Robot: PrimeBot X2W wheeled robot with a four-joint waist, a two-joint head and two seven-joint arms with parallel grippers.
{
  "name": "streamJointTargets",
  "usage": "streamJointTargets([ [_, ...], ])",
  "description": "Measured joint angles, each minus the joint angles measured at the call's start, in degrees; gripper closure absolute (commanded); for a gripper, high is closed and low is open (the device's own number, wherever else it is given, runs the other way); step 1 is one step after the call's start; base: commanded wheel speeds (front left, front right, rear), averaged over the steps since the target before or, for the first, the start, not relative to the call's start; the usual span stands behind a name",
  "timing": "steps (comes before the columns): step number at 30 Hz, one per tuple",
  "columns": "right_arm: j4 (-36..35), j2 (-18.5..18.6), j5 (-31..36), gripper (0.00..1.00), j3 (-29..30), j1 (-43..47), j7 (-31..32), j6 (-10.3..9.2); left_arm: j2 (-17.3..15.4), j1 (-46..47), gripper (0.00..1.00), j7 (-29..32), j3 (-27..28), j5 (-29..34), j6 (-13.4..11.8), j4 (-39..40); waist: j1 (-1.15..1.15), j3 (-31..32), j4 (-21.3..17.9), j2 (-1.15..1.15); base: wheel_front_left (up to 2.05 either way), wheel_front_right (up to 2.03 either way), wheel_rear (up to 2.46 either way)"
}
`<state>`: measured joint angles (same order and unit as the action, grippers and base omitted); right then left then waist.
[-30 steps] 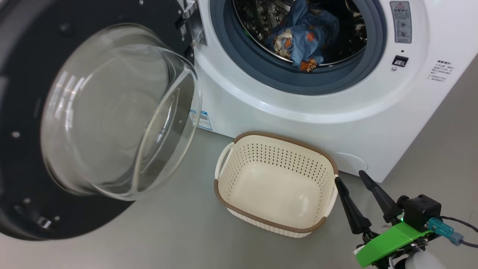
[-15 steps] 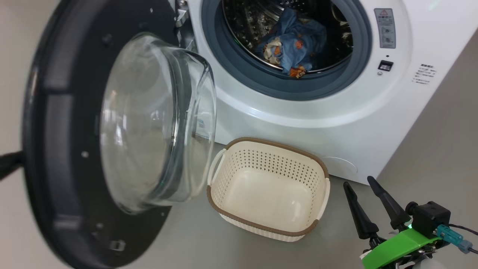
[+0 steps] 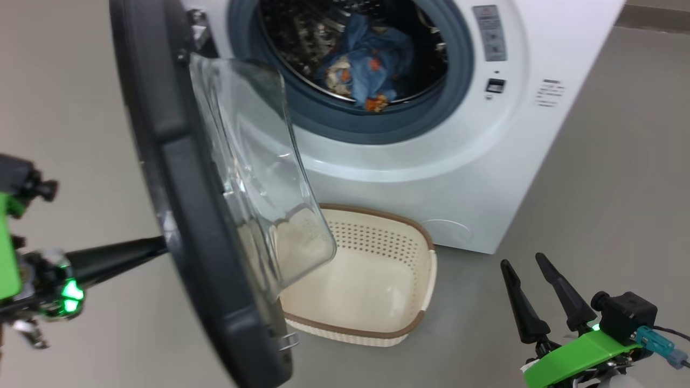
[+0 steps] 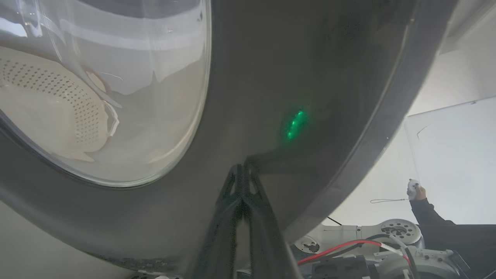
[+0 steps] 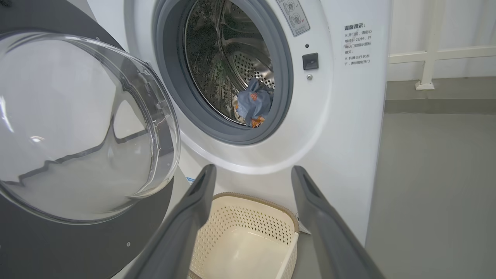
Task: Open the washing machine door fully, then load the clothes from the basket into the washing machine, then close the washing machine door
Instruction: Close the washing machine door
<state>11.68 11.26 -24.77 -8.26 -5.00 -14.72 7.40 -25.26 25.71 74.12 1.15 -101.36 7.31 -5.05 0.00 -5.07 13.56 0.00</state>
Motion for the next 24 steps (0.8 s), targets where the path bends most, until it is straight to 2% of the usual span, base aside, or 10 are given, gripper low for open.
streamJointTargets([
  [7,-0.5,-0.6,0.0,0.00,0.8,0.3,0.0,0.00,4.4,4.2,1.00,-2.9,-2.6,2.0,-0.3,-0.9,0.00,-0.2,-4.7,0.00,0.00,0.00,0.00],
  [19,-0.7,-2.0,0.2,0.00,1.4,0.3,0.0,0.00,8.5,11.5,1.00,-8.9,-3.9,7.2,-0.2,-8.9,0.00,-1.2,-11.8,0.00,0.00,0.00,0.00],
  [24,-0.7,-2.1,0.2,0.00,1.7,0.3,0.0,0.00,8.8,12.0,1.00,-9.2,-4.0,7.9,-0.2,-10.2,0.00,-0.8,-13.4,0.00,0.00,0.00,0.00],
])
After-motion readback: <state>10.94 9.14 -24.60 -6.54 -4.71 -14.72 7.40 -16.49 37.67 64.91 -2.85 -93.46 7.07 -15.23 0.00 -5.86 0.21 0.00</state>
